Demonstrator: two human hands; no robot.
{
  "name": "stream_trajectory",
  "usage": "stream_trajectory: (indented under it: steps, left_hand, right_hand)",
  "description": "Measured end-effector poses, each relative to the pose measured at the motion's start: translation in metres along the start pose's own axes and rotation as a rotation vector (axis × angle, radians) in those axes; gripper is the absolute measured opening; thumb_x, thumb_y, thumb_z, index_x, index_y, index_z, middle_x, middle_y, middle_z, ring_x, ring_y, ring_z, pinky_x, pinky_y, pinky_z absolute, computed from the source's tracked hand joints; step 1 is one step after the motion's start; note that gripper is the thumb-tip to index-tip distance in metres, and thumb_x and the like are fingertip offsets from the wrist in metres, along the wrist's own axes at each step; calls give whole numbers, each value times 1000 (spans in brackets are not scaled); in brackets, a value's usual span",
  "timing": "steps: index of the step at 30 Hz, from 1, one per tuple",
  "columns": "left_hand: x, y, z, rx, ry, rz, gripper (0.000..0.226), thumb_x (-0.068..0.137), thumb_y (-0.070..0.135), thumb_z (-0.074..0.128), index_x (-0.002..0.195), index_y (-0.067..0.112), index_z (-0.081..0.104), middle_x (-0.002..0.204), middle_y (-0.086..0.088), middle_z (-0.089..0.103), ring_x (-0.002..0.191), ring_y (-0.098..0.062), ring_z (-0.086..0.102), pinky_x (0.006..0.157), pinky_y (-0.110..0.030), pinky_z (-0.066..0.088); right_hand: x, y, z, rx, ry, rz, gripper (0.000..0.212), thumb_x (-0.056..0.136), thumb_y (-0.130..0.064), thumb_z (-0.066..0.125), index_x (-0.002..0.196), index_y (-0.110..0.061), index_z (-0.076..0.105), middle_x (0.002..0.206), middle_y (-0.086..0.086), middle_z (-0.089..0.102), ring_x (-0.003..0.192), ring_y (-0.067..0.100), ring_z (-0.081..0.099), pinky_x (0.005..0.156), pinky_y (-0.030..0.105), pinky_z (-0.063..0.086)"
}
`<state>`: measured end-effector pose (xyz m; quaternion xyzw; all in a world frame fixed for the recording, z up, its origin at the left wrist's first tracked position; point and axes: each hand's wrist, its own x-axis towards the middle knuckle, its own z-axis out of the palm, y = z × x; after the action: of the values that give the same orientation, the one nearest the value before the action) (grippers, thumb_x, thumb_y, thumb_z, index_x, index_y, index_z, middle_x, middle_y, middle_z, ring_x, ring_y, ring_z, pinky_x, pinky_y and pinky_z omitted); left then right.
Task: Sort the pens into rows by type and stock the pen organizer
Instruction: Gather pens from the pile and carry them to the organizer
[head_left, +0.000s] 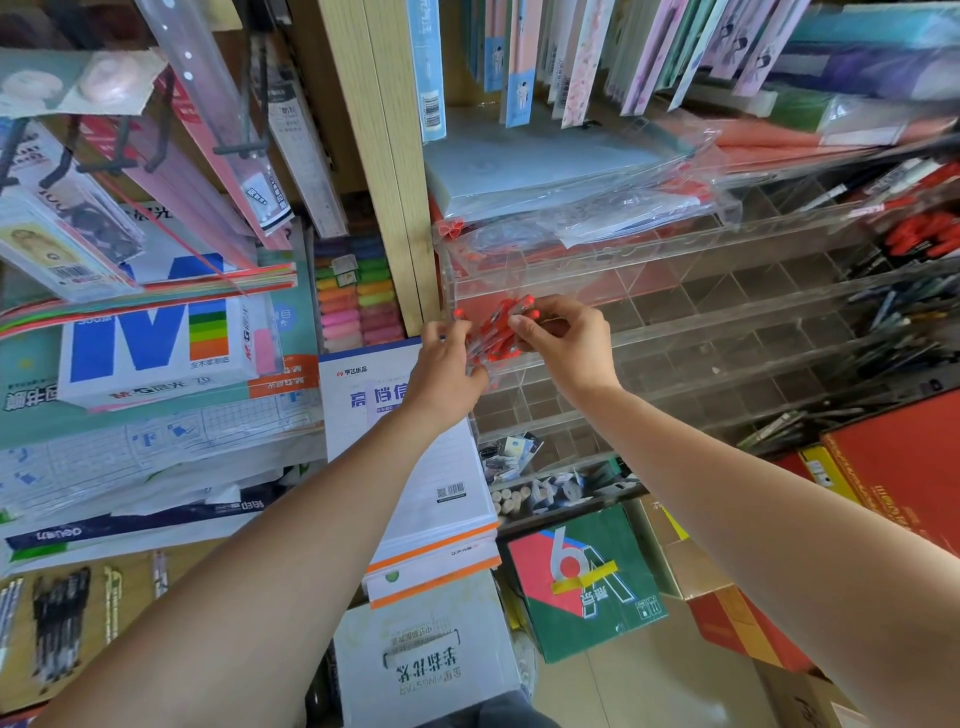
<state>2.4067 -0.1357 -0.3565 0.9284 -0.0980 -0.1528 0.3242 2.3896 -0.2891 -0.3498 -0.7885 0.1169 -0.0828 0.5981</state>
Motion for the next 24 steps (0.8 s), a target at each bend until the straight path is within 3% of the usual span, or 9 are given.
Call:
stream_trajectory:
  steps: [8,14,18,21,24]
  left_hand:
    - [1,-5,1,-3,-10,-20,44,94,19,55,137,16,45,138,-10,35,120,-27,48,98,-34,41]
    - [2,-9,5,18,-66,-27,45,91,20,59,134,10,50,135,-14,34,124,-30,42,106,-34,36]
    - [2,-12,2,17,-63,-51,45,93,20,57,136,13,45,130,-15,36,118,-32,45,102,-37,39]
    - [3,-15,3,17,-115,-45,45,94,22,55,139,17,46,129,-15,36,118,-30,45,104,-34,37]
    - [4,-17,5,-3,-202,-56,50,94,25,55,142,23,42,129,-14,33,124,-30,39,109,-32,31]
  right_hand:
    - [2,-2,-2,-102,156,-92,21,81,-28,76,73,-14,63,61,-1,66,53,13,63,53,22,50]
    - [4,-4,9,-221,52,-167,11,80,-21,75,81,-15,66,69,-2,68,61,12,66,60,32,57]
    - [8,-6,11,-174,-3,-83,14,80,-17,76,82,-20,62,72,3,69,64,18,70,62,41,59]
    - [6,-6,9,-179,11,-105,21,79,-20,78,84,-27,59,74,1,68,66,20,70,63,41,59]
    - [-1,-2,6,-101,3,-101,14,82,-20,76,86,-19,62,77,4,70,69,18,71,66,39,60]
